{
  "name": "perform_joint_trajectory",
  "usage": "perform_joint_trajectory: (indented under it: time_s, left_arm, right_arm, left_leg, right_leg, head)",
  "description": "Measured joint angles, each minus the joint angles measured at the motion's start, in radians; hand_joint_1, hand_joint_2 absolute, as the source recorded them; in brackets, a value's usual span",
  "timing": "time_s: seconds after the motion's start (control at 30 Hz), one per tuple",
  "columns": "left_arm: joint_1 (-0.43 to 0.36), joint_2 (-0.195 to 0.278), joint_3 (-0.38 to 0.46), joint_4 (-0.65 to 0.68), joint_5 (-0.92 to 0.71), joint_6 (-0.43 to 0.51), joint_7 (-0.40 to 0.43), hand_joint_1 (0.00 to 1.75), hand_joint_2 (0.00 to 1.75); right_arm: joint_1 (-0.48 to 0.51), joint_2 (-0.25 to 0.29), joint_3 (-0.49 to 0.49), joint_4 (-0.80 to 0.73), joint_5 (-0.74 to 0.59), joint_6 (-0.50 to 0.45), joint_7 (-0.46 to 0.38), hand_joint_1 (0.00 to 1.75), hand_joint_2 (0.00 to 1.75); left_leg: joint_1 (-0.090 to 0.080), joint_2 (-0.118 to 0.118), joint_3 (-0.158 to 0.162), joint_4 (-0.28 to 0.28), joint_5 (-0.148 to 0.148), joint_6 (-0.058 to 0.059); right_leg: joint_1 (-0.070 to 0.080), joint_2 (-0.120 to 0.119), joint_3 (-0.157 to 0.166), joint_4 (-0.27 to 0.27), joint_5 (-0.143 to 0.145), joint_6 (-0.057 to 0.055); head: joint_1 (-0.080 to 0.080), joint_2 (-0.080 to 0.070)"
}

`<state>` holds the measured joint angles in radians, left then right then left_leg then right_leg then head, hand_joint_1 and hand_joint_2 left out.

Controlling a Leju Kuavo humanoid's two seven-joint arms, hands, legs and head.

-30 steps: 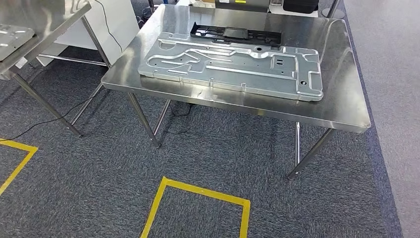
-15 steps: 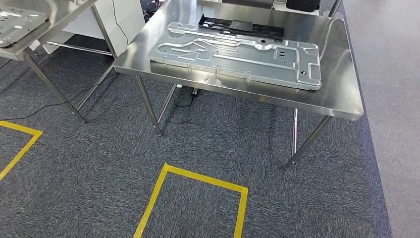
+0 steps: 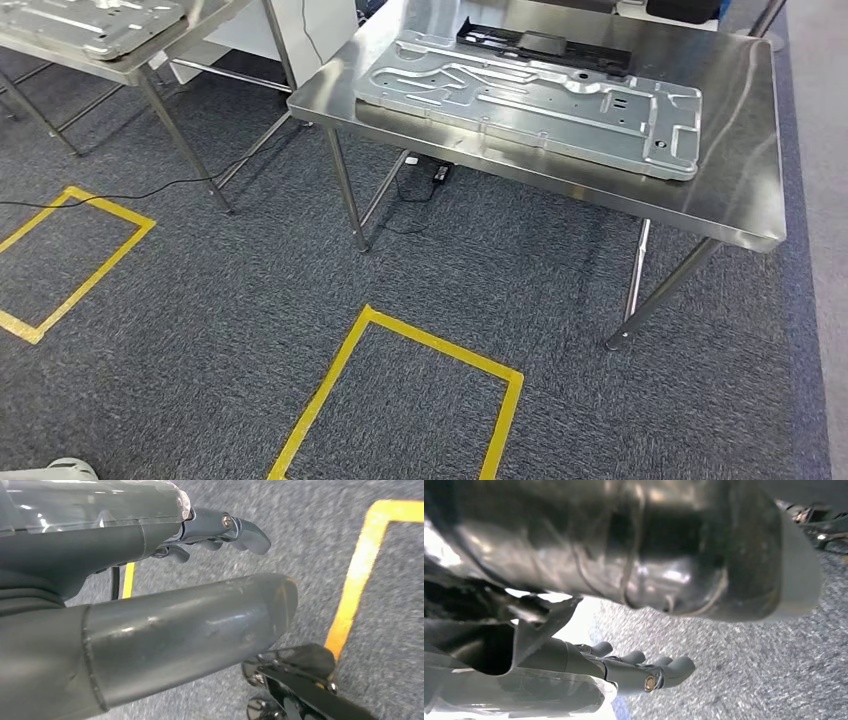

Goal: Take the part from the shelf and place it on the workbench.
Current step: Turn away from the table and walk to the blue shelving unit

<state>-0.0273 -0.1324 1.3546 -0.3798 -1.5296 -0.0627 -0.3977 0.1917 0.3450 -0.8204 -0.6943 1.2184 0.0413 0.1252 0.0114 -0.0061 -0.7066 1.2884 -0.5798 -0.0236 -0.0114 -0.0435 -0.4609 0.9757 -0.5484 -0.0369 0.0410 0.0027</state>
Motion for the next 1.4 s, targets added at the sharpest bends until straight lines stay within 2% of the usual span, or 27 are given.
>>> perform_joint_trajectory:
  time_s: [0.03, 0.1, 0.17, 0.2, 0.27, 0.33, 0.4, 0.43, 0.47, 0.5, 0.53, 0.6, 0.63, 0.67, 0.73, 0.77, 0.83, 0.9, 0.97, 1.0, 1.03, 1.1, 1.17, 1.23, 1.3, 1.33, 1.4]
  left_arm:
    - [0.001, 0.000, 0.000, 0.004, -0.001, 0.002, 0.000, 0.00, 0.00]
    - [0.002, 0.000, 0.000, 0.010, -0.003, 0.007, 0.000, 0.00, 0.00]
    - [-0.001, 0.002, 0.000, 0.014, -0.004, 0.011, 0.000, 0.00, 0.00]
    - [-0.002, 0.003, 0.000, 0.017, -0.005, 0.012, 0.000, 0.00, 0.00]
    - [-0.001, 0.006, 0.000, 0.022, -0.006, 0.017, 0.000, 0.00, 0.00]
    - [-0.001, 0.008, 0.000, 0.028, -0.008, 0.023, 0.000, 0.00, 0.00]
    - [-0.006, 0.008, -0.001, 0.036, -0.010, 0.028, 0.000, 0.00, 0.00]
    - [-0.009, 0.008, -0.001, 0.039, -0.011, 0.030, 0.000, 0.00, 0.00]
    - [-0.010, 0.009, -0.002, 0.042, -0.012, 0.031, 0.000, 0.00, 0.00]
    - [-0.011, 0.009, -0.002, 0.044, -0.012, 0.032, 0.000, 0.00, 0.00]
    - [-0.012, 0.010, -0.002, 0.047, -0.013, 0.033, 0.000, 0.00, 0.00]
    - [-0.012, 0.010, -0.002, 0.052, -0.012, 0.037, 0.001, 0.00, 0.00]
    - [-0.013, 0.010, -0.002, 0.055, -0.012, 0.040, 0.002, 0.00, 0.00]
    - [-0.014, 0.011, -0.002, 0.058, -0.011, 0.042, 0.002, 0.00, 0.00]
    - [-0.016, 0.014, -0.003, 0.062, -0.011, 0.048, 0.003, 0.00, 0.00]
    - [-0.016, 0.016, -0.003, 0.064, -0.011, 0.051, 0.003, 0.00, 0.00]
    - [-0.015, 0.018, -0.003, 0.071, -0.011, 0.057, 0.003, 0.00, 0.00]
    - [-0.018, 0.021, -0.003, 0.077, -0.011, 0.063, 0.005, 0.00, 0.00]
    - [-0.023, 0.024, -0.005, 0.081, -0.011, 0.068, 0.008, 0.00, 0.00]
    - [-0.024, 0.025, -0.005, 0.084, -0.011, 0.070, 0.010, 0.00, 0.00]
    - [-0.024, 0.026, -0.006, 0.086, -0.011, 0.072, 0.011, 0.00, 0.00]
    - [-0.022, 0.028, -0.007, 0.090, -0.011, 0.075, 0.013, 0.00, 0.00]
    - [-0.025, 0.031, -0.009, 0.092, -0.011, 0.078, 0.012, 0.00, 0.00]
    - [-0.028, 0.033, -0.010, 0.095, -0.011, 0.081, 0.009, 0.00, 0.00]
    - [-0.027, 0.035, -0.010, 0.097, -0.010, 0.083, 0.007, 0.00, 0.00]
    - [-0.026, 0.036, -0.010, 0.098, -0.010, 0.083, 0.007, 0.00, 0.00]
    - [-0.026, 0.036, -0.010, 0.101, -0.010, 0.083, 0.006, 0.00, 0.00]
  right_arm:
    - [-0.001, 0.000, -0.005, 0.000, 0.004, 0.003, 0.000, 0.00, 0.00]
    - [-0.005, 0.001, -0.012, 0.000, 0.011, 0.007, 0.000, 0.00, 0.00]
    - [-0.009, 0.004, -0.018, 0.001, 0.013, 0.008, -0.001, 0.00, 0.00]
    - [-0.011, 0.005, -0.021, 0.001, 0.014, 0.009, -0.002, 0.00, 0.00]
    - [-0.016, 0.007, -0.026, 0.003, 0.016, 0.013, -0.005, 0.00, 0.00]
    - [-0.020, 0.009, -0.030, 0.004, 0.021, 0.024, -0.008, 0.00, 0.00]
    - [-0.020, 0.009, -0.035, 0.006, 0.024, 0.040, -0.008, 0.00, 0.00]
    - [-0.020, 0.009, -0.039, 0.007, 0.025, 0.047, -0.007, 0.00, 0.00]
    - [-0.020, 0.009, -0.042, 0.008, 0.026, 0.053, -0.007, 0.00, 0.00]
    - [-0.020, 0.009, -0.045, 0.009, 0.026, 0.057, -0.006, 0.00, 0.00]
    - [-0.020, 0.009, -0.048, 0.011, 0.026, 0.059, -0.005, 0.00, 0.00]
    - [-0.020, 0.009, -0.051, 0.014, 0.026, 0.061, -0.003, 0.00, 0.00]
    - [-0.021, 0.009, -0.053, 0.016, 0.025, 0.061, -0.002, 0.00, 0.00]
    - [-0.022, 0.009, -0.054, 0.018, 0.025, 0.061, 0.000, 0.00, 0.00]
    - [-0.026, 0.009, -0.056, 0.024, 0.023, 0.061, 0.004, 0.00, 0.00]
    - [-0.029, 0.010, -0.057, 0.027, 0.023, 0.061, 0.006, 0.00, 0.00]
    - [-0.032, 0.011, -0.058, 0.033, 0.021, 0.061, 0.008, 0.00, 0.00]
    - [-0.032, 0.012, -0.062, 0.040, 0.020, 0.061, 0.009, 0.00, 0.00]
    - [-0.032, 0.011, -0.068, 0.048, 0.020, 0.061, 0.010, 0.00, 0.00]
    - [-0.033, 0.011, -0.072, 0.051, 0.020, 0.061, 0.010, 0.00, 0.00]
    - [-0.034, 0.011, -0.076, 0.055, 0.020, 0.061, 0.010, 0.00, 0.00]
    - [-0.038, 0.011, -0.080, 0.061, 0.020, 0.061, 0.010, 0.00, 0.00]
    - [-0.042, 0.012, -0.084, 0.067, 0.021, 0.060, 0.010, 0.00, 0.00]
    - [-0.047, 0.012, -0.091, 0.071, 0.022, 0.060, 0.010, 0.00, 0.00]
    - [-0.052, 0.012, -0.094, 0.074, 0.023, 0.060, 0.010, 0.00, 0.00]
    - [-0.054, 0.012, -0.095, 0.074, 0.023, 0.060, 0.010, 0.00, 0.00]
    - [-0.055, 0.012, -0.098, 0.076, 0.023, 0.060, 0.010, 0.00, 0.00]
  left_leg:
    - [0.002, 0.003, 0.021, -0.017, 0.017, -0.001]
    - [0.003, 0.026, 0.112, -0.154, 0.071, 0.003]
    - [-0.006, 0.059, 0.184, -0.274, 0.092, 0.018]
    - [-0.012, 0.068, 0.196, -0.299, 0.090, 0.026]
    - [-0.015, 0.058, 0.194, -0.308, 0.093, 0.039]
    - [-0.010, 0.043, 0.195, -0.324, 0.103, 0.055]
    - [-0.006, 0.025, 0.191, -0.331, 0.113, 0.068]
    - [-0.007, 0.015, 0.185, -0.328, 0.115, 0.071]
    - [-0.008, 0.003, 0.179, -0.325, 0.117, 0.072]
    - [-0.009, -0.009, 0.174, -0.320, 0.117, 0.073]
    - [-0.009, -0.022, 0.171, -0.315, 0.117, 0.072]
    - [-0.009, -0.048, 0.163, -0.298, 0.115, 0.068]
    - [-0.010, -0.059, 0.157, -0.288, 0.113, 0.064]
    - [-0.011, -0.069, 0.149, -0.278, 0.111, 0.059]
    - [-0.010, -0.087, 0.134, -0.269, 0.114, 0.045]
    - [-0.008, -0.096, 0.129, -0.269, 0.117, 0.038]
    - [-0.006, -0.076, 0.118, -0.252, 0.107, 0.027]
    - [-0.005, -0.028, 0.079, -0.165, 0.052, 0.017]
    - [-0.001, -0.006, 0.023, -0.037, -0.012, 0.007]
    - [0.002, -0.003, 0.009, 0.002, -0.024, 0.003]
    - [0.004, 0.000, 0.013, 0.005, -0.018, 0.001]
    - [0.006, 0.017, 0.081, -0.103, 0.037, 0.002]
    - [0.001, 0.058, 0.155, -0.237, 0.075, 0.012]
    - [-0.007, 0.074, 0.175, -0.282, 0.078, 0.024]
    - [-0.008, 0.054, 0.175, -0.289, 0.085, 0.035]
    - [-0.006, 0.044, 0.180, -0.296, 0.090, 0.041]
    - [-0.004, 0.025, 0.187, -0.311, 0.101, 0.052]
  right_leg:
    - [0.000, -0.013, -0.002, 0.001, 0.001, 0.001]
    - [0.000, -0.035, -0.001, 0.003, 0.000, 0.004]
    - [0.003, -0.052, 0.000, 0.004, 0.001, 0.012]
    - [0.004, -0.060, 0.001, 0.004, 0.001, 0.016]
    - [0.007, -0.075, 0.003, 0.001, 0.003, 0.028]
    - [0.006, -0.045, -0.005, 0.025, -0.019, 0.037]
    - [0.002, 0.013, -0.053, 0.126, -0.081, 0.041]
    - [0.001, 0.030, -0.088, 0.197, -0.114, 0.042]
    - [0.001, 0.037, -0.120, 0.258, -0.134, 0.043]
    - [0.000, 0.040, -0.138, 0.291, -0.135, 0.044]
    - [0.000, 0.041, -0.138, 0.285, -0.114, 0.045]
    - [-0.004, 0.059, -0.089, 0.173, -0.040, 0.043]
    - [-0.005, 0.082, -0.064, 0.113, -0.014, 0.042]
    - [-0.007, 0.100, -0.048, 0.071, 0.000, 0.040]
    - [-0.004, 0.114, -0.045, 0.052, 0.001, 0.034]
    - [-0.005, 0.103, -0.046, 0.051, 0.005, 0.028]
    - [-0.006, 0.080, -0.046, 0.043, 0.013, 0.015]
    - [-0.008, 0.052, -0.049, 0.038, 0.019, 0.006]
    - [-0.006, 0.023, -0.055, 0.040, 0.020, 0.005]
    - [-0.006, 0.008, -0.057, 0.040, 0.020, 0.005]
    - [-0.006, -0.006, -0.058, 0.041, 0.019, 0.006]
    - [-0.006, -0.031, -0.058, 0.043, 0.018, 0.008]
    - [-0.003, -0.050, -0.054, 0.043, 0.016, 0.017]
    - [0.000, -0.066, -0.049, 0.040, 0.016, 0.030]
    - [-0.001, -0.079, -0.041, 0.035, 0.016, 0.044]
    - [-0.002, -0.070, -0.038, 0.036, 0.011, 0.050]
    - [-0.002, -0.024, -0.060, 0.087, -0.028, 0.057]
  head:
    - [0.000, 0.000]
    - [0.000, 0.000]
    - [0.000, 0.000]
    - [0.000, 0.000]
    - [0.000, 0.000]
    - [0.000, 0.000]
    - [0.001, 0.000]
    - [0.001, 0.000]
    - [0.001, 0.000]
    - [0.001, 0.000]
    - [0.001, 0.000]
    - [0.001, 0.000]
    - [0.001, 0.000]
    - [0.000, 0.000]
    - [0.000, 0.000]
    - [0.000, 0.000]
    - [0.000, 0.000]
    - [0.000, 0.000]
    - [0.000, 0.000]
    - [0.000, 0.000]
    - [0.000, 0.000]
    - [0.000, 0.000]
    - [0.000, 0.000]
    - [0.000, 0.000]
    - [0.000, 0.000]
    - [0.001, 0.000]
    - [0.001, 0.000]
